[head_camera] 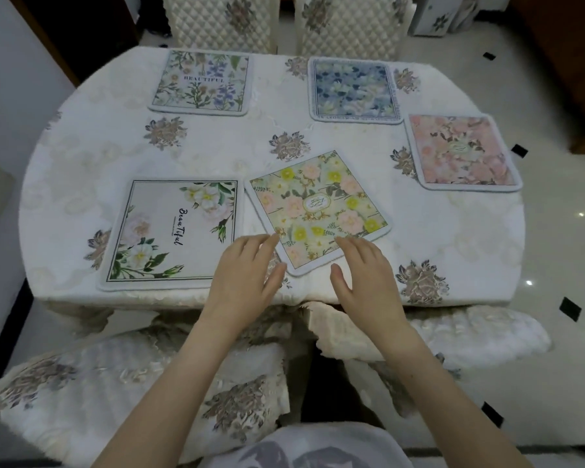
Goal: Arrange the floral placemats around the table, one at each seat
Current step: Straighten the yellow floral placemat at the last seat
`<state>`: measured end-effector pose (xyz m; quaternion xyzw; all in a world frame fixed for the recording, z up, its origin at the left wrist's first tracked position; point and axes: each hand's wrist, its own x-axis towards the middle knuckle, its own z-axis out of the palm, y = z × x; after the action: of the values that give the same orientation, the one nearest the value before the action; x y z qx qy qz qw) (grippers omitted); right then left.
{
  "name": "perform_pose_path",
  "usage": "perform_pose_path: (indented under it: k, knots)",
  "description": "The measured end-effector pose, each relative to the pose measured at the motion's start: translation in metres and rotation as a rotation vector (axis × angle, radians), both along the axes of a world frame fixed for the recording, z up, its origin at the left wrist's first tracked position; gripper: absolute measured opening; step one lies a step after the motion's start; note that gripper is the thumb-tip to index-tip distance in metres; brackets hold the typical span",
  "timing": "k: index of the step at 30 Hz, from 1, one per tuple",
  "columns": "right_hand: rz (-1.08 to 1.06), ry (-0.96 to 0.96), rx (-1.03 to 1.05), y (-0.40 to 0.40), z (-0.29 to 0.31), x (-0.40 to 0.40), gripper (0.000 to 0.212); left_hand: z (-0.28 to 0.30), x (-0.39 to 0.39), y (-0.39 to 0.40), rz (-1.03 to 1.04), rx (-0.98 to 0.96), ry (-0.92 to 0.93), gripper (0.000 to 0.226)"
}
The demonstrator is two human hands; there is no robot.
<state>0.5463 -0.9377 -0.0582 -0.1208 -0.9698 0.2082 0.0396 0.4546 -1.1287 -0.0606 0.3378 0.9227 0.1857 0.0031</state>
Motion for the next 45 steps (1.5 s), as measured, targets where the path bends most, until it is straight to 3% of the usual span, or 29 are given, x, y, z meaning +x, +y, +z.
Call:
perform_pose_path:
  k: [7, 13, 16, 20, 30, 45]
  knots:
    - [0.093, 0.011, -0.082, 0.094, -0.033, -0.069, 0.041, -0.040, -0.046, 0.075, 0.198, 0.021, -0.108, 0.044]
    - [0.041, -0.198, -0.081, 0.159, -0.082, -0.148, 0.047, -0.091, -0.097, 0.112, 0.538, 0.134, -0.399, 0.054]
    - [0.004, -0.290, -0.010, 0.168, -0.103, -0.176, 0.048, -0.110, -0.108, 0.119, 0.632, 0.075, -0.468, 0.065]
    - [-0.099, -0.376, 0.015, 0.172, -0.124, -0.188, 0.049, -0.127, -0.108, 0.124, 0.745, -0.022, -0.447, 0.064]
    - [-0.117, -0.363, -0.008, 0.188, -0.134, -0.183, 0.038, -0.140, -0.108, 0.139, 0.797, -0.001, -0.488, 0.050]
    - [-0.267, -0.355, -0.057, 0.235, -0.129, -0.077, 0.045, -0.137, -0.076, 0.194, 0.560, -0.031, -0.477, 0.049]
